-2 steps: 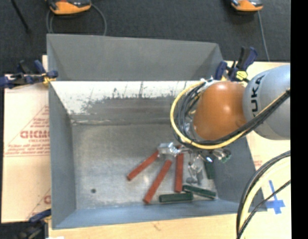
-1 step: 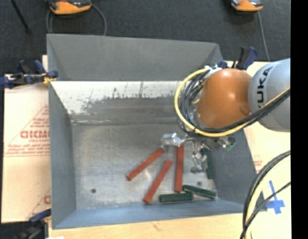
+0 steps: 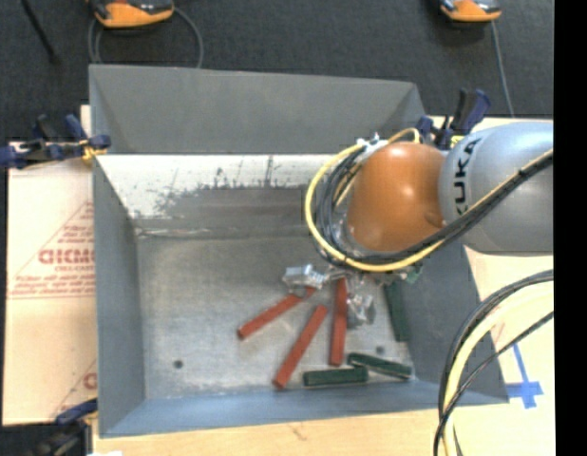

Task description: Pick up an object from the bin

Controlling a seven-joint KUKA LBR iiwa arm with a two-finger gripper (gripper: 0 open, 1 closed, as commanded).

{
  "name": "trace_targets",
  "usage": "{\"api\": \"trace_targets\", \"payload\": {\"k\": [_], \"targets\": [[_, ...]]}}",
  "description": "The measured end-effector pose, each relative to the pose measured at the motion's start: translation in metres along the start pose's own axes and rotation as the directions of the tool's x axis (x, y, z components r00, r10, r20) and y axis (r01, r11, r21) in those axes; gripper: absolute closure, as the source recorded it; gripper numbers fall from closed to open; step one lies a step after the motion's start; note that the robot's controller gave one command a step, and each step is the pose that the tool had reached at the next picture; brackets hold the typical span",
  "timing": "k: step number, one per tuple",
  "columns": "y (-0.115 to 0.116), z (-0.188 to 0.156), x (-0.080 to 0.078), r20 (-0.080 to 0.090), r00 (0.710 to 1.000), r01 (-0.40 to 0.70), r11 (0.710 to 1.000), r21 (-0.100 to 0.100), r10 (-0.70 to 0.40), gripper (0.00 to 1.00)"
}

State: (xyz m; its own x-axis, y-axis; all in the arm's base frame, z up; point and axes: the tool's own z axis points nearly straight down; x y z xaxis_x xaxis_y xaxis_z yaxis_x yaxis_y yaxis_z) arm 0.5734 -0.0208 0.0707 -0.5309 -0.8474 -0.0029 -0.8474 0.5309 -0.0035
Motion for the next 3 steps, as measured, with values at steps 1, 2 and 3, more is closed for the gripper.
{"api": "trace_targets", "payload": {"k": [1,2,3], "targets": [[-0.002,-0.001,0.000,0.001,1.000,-0.005,1.000,0.000,0.005,0.00],[-0.003,-0.005,-0.003,0.007,1.000,-0.007,1.000,0.004,0.007,1.00],[-0.005,-0.019,-0.003,0.001,1.000,-0.012,1.000,0.002,0.012,1.00]]}}
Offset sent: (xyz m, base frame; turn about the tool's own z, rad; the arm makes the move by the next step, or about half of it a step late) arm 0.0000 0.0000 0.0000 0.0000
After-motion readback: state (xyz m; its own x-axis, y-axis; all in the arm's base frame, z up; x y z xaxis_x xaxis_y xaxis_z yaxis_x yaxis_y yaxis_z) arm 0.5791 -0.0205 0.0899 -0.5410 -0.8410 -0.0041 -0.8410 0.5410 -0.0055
